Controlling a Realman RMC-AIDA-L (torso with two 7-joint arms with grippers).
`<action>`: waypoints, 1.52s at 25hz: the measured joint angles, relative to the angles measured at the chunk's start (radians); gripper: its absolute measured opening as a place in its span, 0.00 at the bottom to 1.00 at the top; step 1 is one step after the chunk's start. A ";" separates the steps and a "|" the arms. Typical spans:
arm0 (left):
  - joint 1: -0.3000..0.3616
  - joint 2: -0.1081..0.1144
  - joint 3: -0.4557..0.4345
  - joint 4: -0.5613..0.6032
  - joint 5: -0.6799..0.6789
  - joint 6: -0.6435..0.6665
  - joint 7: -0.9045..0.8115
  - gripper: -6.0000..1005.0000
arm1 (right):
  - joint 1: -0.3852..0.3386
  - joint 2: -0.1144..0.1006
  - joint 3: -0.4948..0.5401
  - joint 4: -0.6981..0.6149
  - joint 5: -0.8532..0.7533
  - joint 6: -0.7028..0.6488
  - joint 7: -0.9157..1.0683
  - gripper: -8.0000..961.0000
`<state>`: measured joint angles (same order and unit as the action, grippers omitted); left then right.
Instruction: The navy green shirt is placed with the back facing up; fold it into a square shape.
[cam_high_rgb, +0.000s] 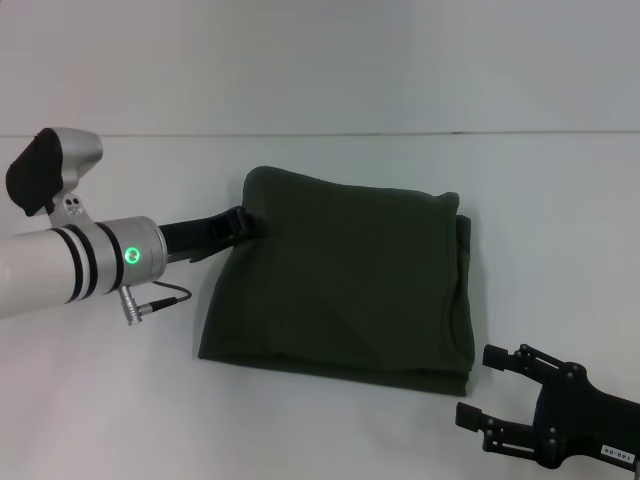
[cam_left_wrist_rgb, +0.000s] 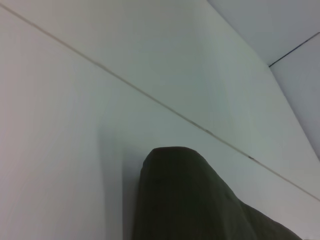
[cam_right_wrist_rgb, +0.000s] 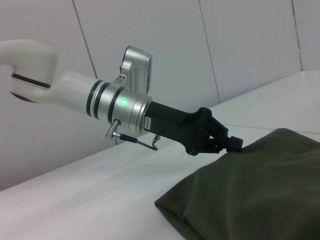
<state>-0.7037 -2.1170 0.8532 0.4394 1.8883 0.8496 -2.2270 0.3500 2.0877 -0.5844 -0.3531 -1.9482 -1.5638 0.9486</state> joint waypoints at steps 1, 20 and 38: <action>0.000 -0.001 0.000 0.000 0.000 0.000 0.001 0.05 | 0.001 0.000 0.000 0.001 0.000 0.000 0.000 0.97; 0.008 -0.007 -0.016 0.003 -0.033 -0.049 0.018 0.42 | -0.001 0.000 0.000 0.000 0.000 0.001 -0.004 0.97; 0.008 -0.027 -0.005 -0.004 -0.030 -0.058 0.025 0.96 | 0.002 0.000 0.000 0.000 0.000 -0.002 -0.001 0.97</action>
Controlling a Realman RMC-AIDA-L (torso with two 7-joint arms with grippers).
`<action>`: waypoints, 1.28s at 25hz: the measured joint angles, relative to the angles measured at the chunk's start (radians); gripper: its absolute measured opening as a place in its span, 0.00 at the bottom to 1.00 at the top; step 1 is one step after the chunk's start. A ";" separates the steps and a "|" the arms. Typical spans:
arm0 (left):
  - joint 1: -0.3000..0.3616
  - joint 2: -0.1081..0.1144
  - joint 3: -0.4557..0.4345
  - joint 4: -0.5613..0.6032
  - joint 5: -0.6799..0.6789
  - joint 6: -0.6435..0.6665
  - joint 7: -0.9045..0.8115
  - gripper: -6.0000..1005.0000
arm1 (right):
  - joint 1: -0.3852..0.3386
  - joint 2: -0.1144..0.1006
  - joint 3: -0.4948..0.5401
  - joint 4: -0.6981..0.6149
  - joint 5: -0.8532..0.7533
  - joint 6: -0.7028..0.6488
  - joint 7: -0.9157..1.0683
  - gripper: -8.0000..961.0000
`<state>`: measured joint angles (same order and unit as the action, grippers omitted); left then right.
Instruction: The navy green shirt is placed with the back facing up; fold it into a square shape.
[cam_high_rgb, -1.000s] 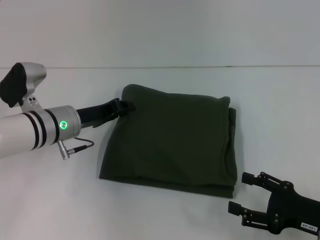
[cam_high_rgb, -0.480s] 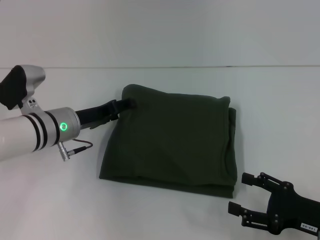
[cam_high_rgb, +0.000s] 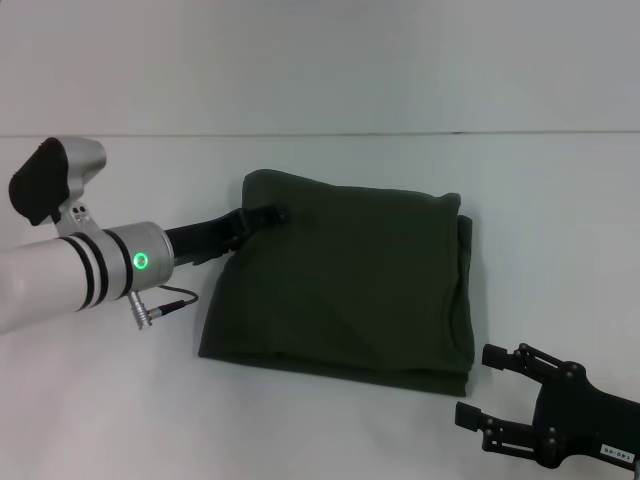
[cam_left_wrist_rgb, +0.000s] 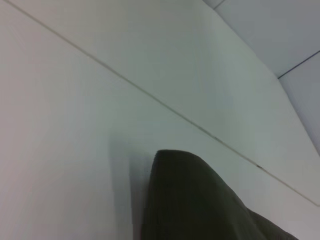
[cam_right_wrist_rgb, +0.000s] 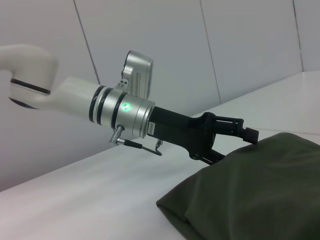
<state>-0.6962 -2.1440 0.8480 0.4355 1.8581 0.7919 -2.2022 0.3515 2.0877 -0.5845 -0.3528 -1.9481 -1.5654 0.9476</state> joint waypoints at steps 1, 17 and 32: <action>-0.002 -0.002 0.001 0.000 0.001 0.001 0.000 0.96 | 0.000 0.000 0.000 0.000 0.000 0.000 0.000 0.97; 0.009 -0.003 0.001 0.002 -0.001 0.006 -0.005 0.60 | -0.005 0.000 0.000 -0.006 0.000 -0.012 -0.002 0.97; 0.081 -0.006 -0.009 0.005 -0.092 0.056 -0.022 0.12 | -0.002 0.000 0.004 -0.006 0.000 -0.015 -0.003 0.97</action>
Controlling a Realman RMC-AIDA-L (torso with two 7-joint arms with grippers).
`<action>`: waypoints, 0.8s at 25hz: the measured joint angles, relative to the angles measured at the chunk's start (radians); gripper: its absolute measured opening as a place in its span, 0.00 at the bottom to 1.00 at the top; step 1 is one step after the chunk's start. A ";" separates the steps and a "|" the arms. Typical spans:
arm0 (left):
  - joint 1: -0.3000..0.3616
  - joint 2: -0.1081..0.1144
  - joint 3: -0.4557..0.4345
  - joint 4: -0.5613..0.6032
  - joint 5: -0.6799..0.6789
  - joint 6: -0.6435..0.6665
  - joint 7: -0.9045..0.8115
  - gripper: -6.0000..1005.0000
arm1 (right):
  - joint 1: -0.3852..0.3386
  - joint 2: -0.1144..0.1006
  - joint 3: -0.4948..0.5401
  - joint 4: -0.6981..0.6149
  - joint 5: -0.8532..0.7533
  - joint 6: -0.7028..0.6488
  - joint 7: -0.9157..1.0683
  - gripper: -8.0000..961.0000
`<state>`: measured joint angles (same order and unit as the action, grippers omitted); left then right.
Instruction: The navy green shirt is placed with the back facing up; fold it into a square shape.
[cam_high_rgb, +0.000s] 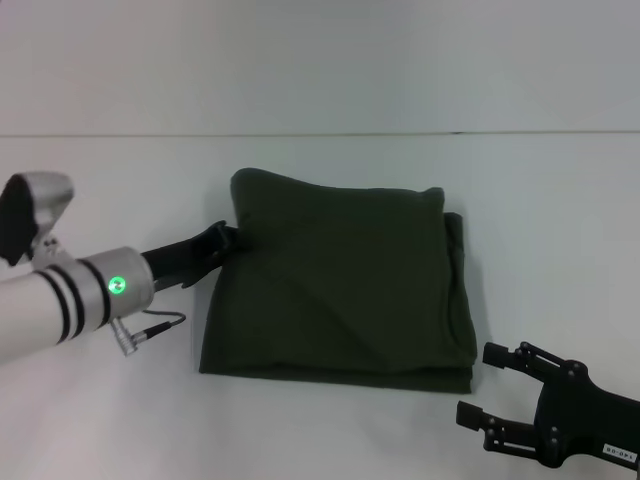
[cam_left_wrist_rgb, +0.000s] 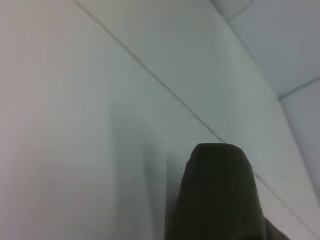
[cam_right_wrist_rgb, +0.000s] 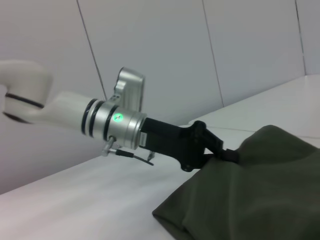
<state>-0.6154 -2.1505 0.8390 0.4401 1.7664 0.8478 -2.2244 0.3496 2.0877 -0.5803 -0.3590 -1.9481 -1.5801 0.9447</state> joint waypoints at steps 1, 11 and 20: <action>0.017 -0.001 -0.001 0.002 -0.024 0.012 0.000 0.10 | 0.000 0.000 0.001 0.000 0.000 0.000 0.000 0.97; 0.100 -0.012 -0.001 0.004 -0.138 0.063 0.031 0.04 | 0.006 0.000 -0.002 0.000 0.004 0.000 0.000 0.96; 0.101 -0.009 -0.035 -0.001 -0.179 0.156 0.140 0.04 | 0.006 0.000 -0.004 0.000 0.004 0.000 0.000 0.97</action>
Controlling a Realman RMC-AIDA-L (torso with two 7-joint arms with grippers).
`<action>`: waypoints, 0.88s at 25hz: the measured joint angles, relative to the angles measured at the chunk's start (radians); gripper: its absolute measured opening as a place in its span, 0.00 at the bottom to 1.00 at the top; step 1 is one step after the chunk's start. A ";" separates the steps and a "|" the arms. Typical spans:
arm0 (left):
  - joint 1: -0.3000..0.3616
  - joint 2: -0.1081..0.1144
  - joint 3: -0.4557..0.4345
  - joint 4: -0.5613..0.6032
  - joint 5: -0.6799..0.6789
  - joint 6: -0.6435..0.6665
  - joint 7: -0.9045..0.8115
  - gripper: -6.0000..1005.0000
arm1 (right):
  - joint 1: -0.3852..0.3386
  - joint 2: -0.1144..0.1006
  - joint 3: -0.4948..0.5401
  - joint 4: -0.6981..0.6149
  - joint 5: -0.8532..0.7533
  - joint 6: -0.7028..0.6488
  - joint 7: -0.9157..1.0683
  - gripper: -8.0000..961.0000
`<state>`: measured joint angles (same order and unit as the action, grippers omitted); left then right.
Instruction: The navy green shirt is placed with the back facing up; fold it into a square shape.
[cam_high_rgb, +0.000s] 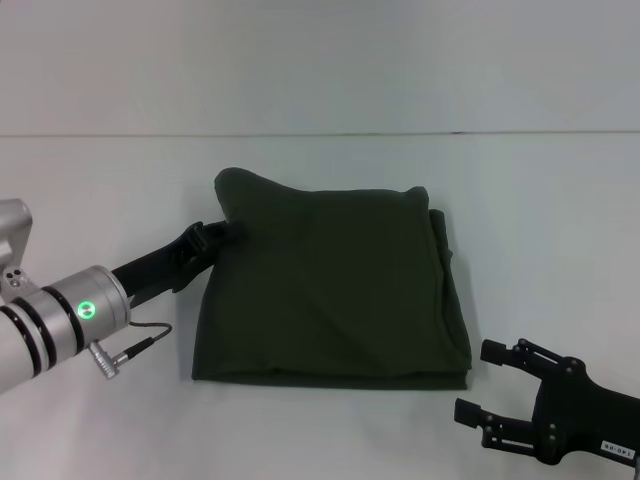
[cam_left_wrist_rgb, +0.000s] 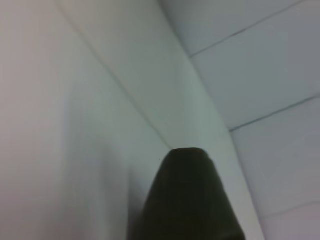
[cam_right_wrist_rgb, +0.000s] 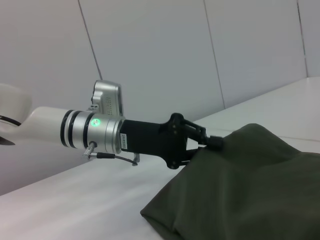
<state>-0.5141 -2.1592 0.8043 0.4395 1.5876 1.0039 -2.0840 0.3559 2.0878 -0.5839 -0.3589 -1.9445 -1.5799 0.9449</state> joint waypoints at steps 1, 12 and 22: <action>0.003 0.001 -0.005 0.000 0.000 0.014 0.019 0.04 | 0.000 0.000 0.002 0.000 0.001 0.000 0.000 0.97; 0.094 0.041 -0.051 0.120 0.010 0.284 0.392 0.50 | 0.000 0.002 0.017 0.000 0.007 -0.005 -0.024 0.97; 0.278 0.029 -0.059 0.205 0.136 0.677 0.996 0.92 | -0.022 0.007 0.100 0.081 0.019 -0.013 -0.261 0.97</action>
<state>-0.2362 -2.1303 0.7453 0.6443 1.7239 1.6813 -1.0883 0.3343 2.0950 -0.4843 -0.2778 -1.9250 -1.5932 0.6836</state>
